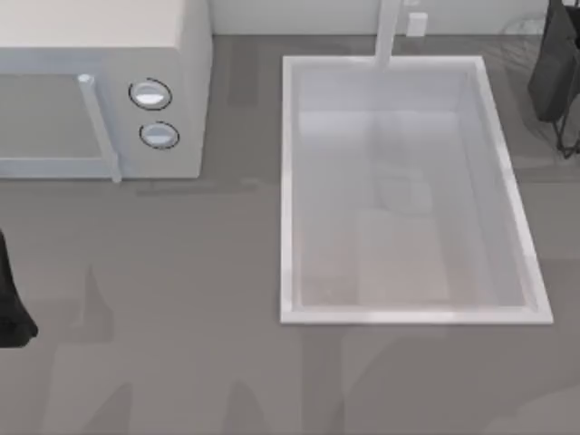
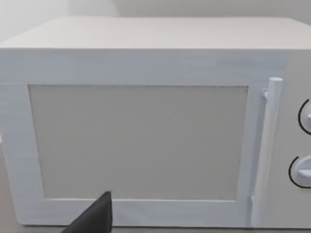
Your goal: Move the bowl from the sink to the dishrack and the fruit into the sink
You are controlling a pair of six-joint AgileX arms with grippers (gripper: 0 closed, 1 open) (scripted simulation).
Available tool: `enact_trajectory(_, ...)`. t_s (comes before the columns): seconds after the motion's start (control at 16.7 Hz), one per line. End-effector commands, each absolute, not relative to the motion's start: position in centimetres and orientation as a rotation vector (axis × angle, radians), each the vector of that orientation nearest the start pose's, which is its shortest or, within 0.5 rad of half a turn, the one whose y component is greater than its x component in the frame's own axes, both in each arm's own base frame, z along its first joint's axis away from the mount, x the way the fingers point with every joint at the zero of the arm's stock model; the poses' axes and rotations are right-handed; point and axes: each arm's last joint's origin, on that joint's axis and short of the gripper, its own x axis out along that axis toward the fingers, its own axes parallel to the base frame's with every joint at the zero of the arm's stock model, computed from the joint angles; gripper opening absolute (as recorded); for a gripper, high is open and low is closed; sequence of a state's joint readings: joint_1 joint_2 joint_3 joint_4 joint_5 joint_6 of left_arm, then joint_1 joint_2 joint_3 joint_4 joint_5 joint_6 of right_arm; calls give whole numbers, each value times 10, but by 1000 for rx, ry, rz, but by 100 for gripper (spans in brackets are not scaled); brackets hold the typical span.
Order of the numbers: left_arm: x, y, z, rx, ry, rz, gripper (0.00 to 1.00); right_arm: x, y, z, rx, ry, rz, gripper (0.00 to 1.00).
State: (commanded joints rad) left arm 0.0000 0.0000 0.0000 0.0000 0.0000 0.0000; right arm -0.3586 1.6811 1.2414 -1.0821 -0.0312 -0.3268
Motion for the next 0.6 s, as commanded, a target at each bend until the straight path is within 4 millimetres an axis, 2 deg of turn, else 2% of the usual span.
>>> enact_trajectory(0.12,106,-1,160,0,0,0,100,287,-104,226,29,1502,-14,0)
enact_trajectory(0.42,106,-1,160,0,0,0,100,287,-103,225,30,1505,-13,0)
enact_trajectory(0.6,106,-1,160,0,0,0,100,297,-89,224,-28,1457,-5,0)
